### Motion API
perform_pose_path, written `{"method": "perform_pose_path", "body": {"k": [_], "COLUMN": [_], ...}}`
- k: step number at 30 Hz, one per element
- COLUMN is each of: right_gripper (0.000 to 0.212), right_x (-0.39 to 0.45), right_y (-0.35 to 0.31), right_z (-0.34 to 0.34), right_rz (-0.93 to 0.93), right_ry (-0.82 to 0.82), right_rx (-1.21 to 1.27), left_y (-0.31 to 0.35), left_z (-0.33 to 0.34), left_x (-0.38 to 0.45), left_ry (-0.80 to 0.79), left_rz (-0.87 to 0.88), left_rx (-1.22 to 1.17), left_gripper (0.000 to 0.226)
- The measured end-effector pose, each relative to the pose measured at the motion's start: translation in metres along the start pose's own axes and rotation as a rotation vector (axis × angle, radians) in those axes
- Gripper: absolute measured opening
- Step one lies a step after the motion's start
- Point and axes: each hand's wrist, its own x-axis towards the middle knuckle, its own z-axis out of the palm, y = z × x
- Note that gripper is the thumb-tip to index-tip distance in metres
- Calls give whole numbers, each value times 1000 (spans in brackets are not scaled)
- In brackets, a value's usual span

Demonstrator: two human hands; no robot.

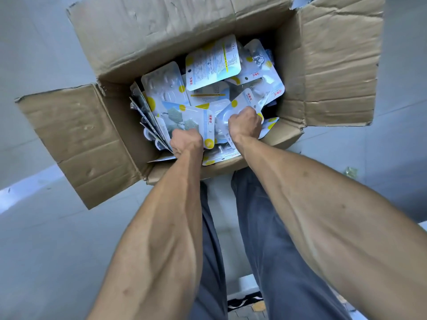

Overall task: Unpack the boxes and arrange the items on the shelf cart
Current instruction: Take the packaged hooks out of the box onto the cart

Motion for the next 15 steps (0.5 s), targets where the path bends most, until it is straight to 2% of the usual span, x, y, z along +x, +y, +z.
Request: {"method": "perform_pose_path", "body": {"k": [3, 5, 9, 12, 15], "right_gripper": [18, 16, 28, 38, 37], "right_x": [-8, -12, -16, -16, -18], "right_y": [0, 2, 7, 16, 24], "right_z": [3, 6, 10, 13, 17], "right_rz": [-123, -188, -215, -217, -175], "right_ry": [29, 46, 49, 22, 70], "right_rx": [-3, -10, 27, 9, 8], "left_y": [2, 2, -3, -11, -14], "left_z": [-3, -1, 6, 3, -3], "left_x": [-6, -8, -10, -3, 4], "left_ry": [168, 202, 127, 93, 79], "left_rz": [95, 100, 223, 343, 436], "left_rx": [70, 54, 105, 165, 156], "left_gripper": [41, 42, 42, 31, 22]}}
